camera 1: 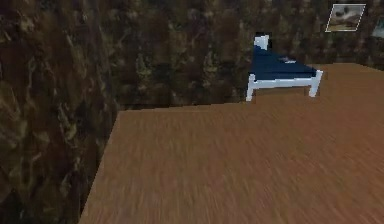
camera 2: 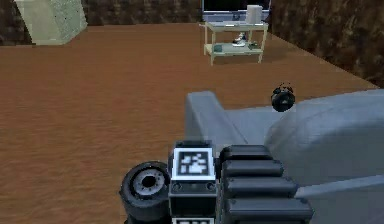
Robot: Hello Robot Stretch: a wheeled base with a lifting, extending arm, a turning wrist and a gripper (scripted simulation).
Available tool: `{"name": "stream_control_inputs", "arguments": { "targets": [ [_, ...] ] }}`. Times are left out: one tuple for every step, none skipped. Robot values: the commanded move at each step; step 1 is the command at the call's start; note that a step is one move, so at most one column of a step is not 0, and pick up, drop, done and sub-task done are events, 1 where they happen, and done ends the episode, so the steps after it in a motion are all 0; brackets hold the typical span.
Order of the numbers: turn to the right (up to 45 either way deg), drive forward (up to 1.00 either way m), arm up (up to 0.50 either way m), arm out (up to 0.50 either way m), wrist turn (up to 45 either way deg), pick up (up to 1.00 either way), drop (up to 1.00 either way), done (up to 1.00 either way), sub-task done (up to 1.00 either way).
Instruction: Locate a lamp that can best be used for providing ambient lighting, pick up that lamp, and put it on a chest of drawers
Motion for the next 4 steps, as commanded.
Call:
{"name": "stream_control_inputs", "arguments": {
  "targets": [
    [0.0, 0.15, 0.00, 0.00, 0.0, 0.00, 0.00, 0.00, 0.00],
    [45.0, 0.00, 0.00, 0.00, 0.0, 0.00, 0.00, 0.00, 0.00],
    [21.0, 0.00, 0.00, 0.00, 0.0, 0.00, 0.00, 0.00, 0.00],
    [0.0, 1.00, 0.00, 0.00, 0.0, 0.00, 0.00, 0.00, 0.00]
  ]
}}
